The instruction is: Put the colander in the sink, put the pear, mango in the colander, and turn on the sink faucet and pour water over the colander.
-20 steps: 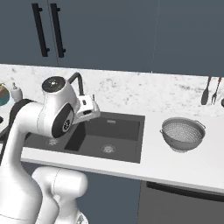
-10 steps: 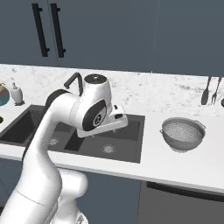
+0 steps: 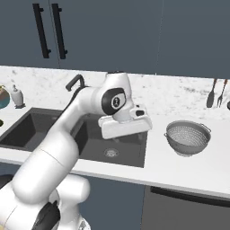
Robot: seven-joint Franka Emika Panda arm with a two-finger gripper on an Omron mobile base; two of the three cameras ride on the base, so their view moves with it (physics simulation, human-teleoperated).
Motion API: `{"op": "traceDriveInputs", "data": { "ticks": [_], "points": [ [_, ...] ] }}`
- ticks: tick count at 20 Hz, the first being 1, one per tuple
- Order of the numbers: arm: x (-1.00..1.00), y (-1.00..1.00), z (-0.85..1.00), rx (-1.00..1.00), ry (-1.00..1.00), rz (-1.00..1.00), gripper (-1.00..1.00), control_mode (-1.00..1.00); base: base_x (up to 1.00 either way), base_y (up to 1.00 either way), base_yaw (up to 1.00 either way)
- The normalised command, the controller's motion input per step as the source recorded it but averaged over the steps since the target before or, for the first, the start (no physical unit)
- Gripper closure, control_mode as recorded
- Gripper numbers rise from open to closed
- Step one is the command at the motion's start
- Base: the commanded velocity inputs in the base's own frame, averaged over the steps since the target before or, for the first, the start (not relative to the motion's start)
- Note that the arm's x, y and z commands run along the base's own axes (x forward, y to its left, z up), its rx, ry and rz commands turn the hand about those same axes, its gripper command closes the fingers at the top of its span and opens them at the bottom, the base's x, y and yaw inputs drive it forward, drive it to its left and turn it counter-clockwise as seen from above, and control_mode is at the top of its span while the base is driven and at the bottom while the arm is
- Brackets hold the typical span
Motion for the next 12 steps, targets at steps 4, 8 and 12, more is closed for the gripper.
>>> {"op": "traceDriveInputs", "data": {
  "ticks": [4, 8, 12],
  "points": [
    [0.08, -0.52, -0.38, -0.26, 0.01, -0.01, -1.0, -1.0, 0.0, 0.0, 0.0],
    [0.13, -0.51, -0.28, -0.2, 0.0, 0.02, -1.0, -1.0, 0.0, 0.0, 0.0],
    [0.28, -0.48, -0.11, -0.11, 0.0, 0.04, -1.0, -1.0, 0.0, 0.0, 0.0]
  ]
}}
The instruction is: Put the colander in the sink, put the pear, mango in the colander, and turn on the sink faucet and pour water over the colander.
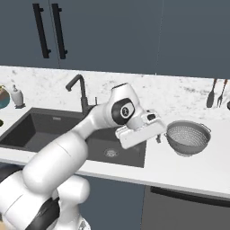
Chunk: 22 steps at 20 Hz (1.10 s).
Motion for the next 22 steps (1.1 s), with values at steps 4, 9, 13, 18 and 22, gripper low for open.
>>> {"op": "traceDriveInputs", "data": {
  "ticks": [4, 9, 13, 18, 22],
  "points": [
    [0.38, -0.4, -0.07, -0.08, 0.02, 0.12, -1.0, -1.0, 0.0, 0.0, 0.0],
    [0.47, -0.3, -0.2, -0.02, 0.01, 0.17, -1.0, -1.0, 0.0, 0.0, 0.0],
    [0.51, -0.3, -0.23, 0.0, 0.0, 0.19, -1.0, -1.0, 0.0, 0.0, 0.0],
    [0.58, -0.25, -0.19, 0.0, 0.03, 0.15, -1.0, -1.0, 0.0, 0.0, 0.0],
    [0.61, -0.05, -0.15, 0.04, 0.08, 0.0, -1.0, -1.0, 0.0, 0.0, 0.0]
  ]
}}
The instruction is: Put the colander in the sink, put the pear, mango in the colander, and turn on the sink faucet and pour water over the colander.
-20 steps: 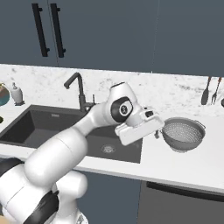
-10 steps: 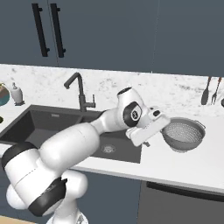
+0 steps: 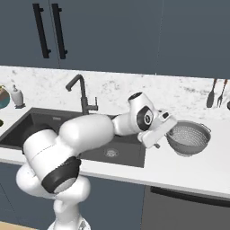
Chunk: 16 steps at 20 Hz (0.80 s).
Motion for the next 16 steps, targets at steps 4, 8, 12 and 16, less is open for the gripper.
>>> {"op": "traceDriveInputs", "data": {
  "ticks": [4, 8, 12, 16],
  "points": [
    [0.5, -0.04, -0.23, 0.09, 0.11, 0.0, -1.0, -1.0, 0.0, 0.0, 0.0],
    [0.48, -0.17, -0.26, 0.09, 0.06, 0.0, -1.0, -1.0, 0.0, 0.0, 0.0],
    [0.41, -0.25, -0.21, 0.04, 0.0, 0.0, -1.0, -1.0, 0.0, 0.0, 0.0],
    [0.32, -0.23, -0.21, 0.01, 0.0, 0.0, -1.0, -1.0, 0.0, 0.0, 0.0]
  ]
}}
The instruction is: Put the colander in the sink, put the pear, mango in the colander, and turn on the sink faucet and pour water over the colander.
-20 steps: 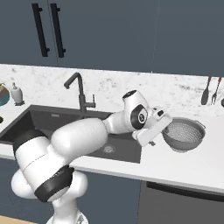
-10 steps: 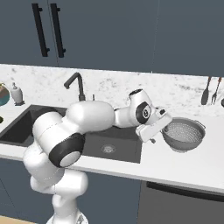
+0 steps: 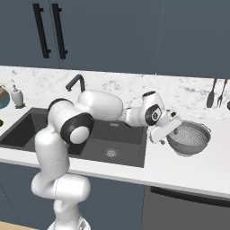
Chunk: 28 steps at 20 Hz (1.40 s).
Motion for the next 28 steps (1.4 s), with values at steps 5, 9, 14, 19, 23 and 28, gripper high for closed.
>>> {"op": "traceDriveInputs", "data": {
  "ticks": [5, 9, 14, 19, 23, 28],
  "points": [
    [0.28, -0.2, -0.27, 0.01, 0.0, 0.0, -1.0, -1.0, 0.0, 0.0, 0.0],
    [0.31, -0.18, -0.25, 0.02, 0.0, 0.0, -1.0, -1.0, 0.0, 0.0, 0.0],
    [0.2, -0.15, -0.27, 0.03, 0.0, 0.0, -1.0, -1.0, 0.0, 0.0, 0.0],
    [0.0, -0.05, -0.41, 0.06, 0.0, 0.0, 1.0, -1.0, 0.0, 0.0, 0.0],
    [-0.13, 0.0, -0.46, 0.08, 0.0, 0.0, 1.0, -1.0, 0.0, 0.0, 0.0],
    [-0.23, 0.0, -0.4, 0.07, 0.0, 0.0, 1.0, -1.0, 0.0, 0.0, 0.0]
  ]
}}
